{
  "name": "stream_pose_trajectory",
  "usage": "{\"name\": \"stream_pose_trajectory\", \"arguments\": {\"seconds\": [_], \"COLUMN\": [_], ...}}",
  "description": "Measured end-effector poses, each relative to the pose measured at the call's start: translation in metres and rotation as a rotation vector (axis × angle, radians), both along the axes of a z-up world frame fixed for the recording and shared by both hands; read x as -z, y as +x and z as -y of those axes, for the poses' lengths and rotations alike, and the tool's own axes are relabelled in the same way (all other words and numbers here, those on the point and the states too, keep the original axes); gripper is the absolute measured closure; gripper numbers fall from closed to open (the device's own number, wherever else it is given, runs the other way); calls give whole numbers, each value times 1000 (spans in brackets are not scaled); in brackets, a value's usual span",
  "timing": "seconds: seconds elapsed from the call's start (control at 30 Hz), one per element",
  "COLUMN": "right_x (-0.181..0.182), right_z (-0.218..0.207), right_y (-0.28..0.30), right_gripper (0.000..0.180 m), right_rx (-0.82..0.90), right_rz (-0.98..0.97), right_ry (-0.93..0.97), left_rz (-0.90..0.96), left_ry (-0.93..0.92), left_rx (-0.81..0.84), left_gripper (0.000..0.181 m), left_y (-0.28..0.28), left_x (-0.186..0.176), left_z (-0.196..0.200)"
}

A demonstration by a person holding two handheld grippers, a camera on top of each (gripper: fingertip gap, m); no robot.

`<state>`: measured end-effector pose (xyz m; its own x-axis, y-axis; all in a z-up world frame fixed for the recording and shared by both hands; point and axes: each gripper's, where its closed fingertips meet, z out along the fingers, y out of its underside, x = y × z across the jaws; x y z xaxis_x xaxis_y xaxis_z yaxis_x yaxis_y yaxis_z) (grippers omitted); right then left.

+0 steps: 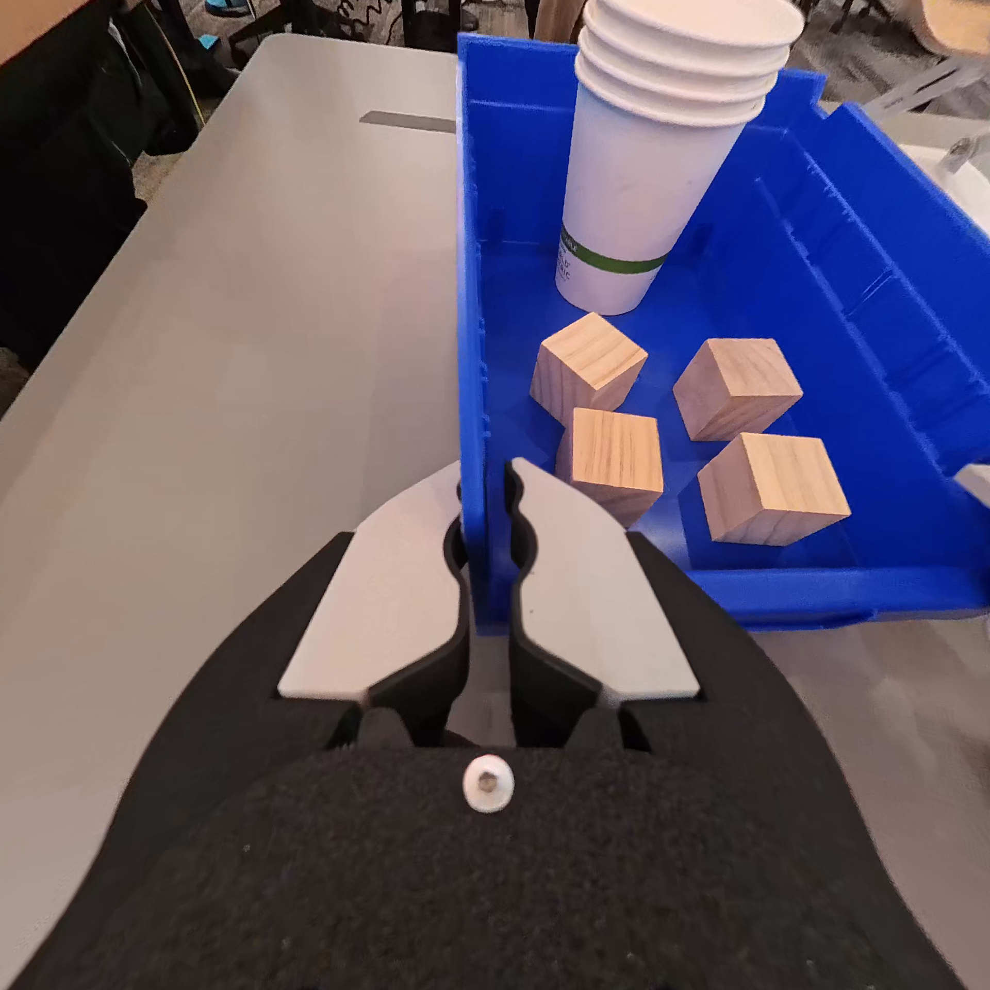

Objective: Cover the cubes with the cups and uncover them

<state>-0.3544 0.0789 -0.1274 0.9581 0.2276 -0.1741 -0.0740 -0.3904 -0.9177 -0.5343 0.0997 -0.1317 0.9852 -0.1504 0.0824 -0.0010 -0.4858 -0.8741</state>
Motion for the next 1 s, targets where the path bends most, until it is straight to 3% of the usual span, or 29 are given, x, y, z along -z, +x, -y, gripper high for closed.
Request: {"name": "stream_pose_trajectory", "arguments": {"seconds": [0.03, 0.1, 0.13, 0.27, 0.4, 0.5, 0.67, 0.77, 1.0], "right_x": [0, -4, -10, -54, -66, -60, -47, -35, -15], "right_z": [0, 3, 9, 60, 102, 121, 165, 181, 179], "right_y": [-3, 9, 17, 63, 139, 212, 295, 317, 314], "right_gripper": [149, 122, 117, 116, 115, 116, 117, 125, 123], "right_rx": [-37, -44, -64, -245, -373, -343, -207, -135, -133], "right_rz": [2, 24, 22, 15, 69, 103, 84, 62, 97], "right_ry": [2, 8, 20, 145, 163, 152, 214, 248, 194], "left_rz": [0, -29, -54, -58, 202, 224, 154, 76, 67], "left_ry": [-2, -6, 6, 170, 189, 170, 111, 111, 81], "left_rx": [-18, -75, -114, -132, 139, 270, 422, 424, 409], "left_gripper": [168, 136, 133, 126, 119, 116, 112, 113, 116], "left_y": [0, -5, -9, 7, 108, 177, 264, 280, 276], "left_x": [1, 0, -7, -63, -87, -79, -35, -17, -8], "left_z": [0, 5, 11, 50, 92, 121, 172, 179, 181]}}
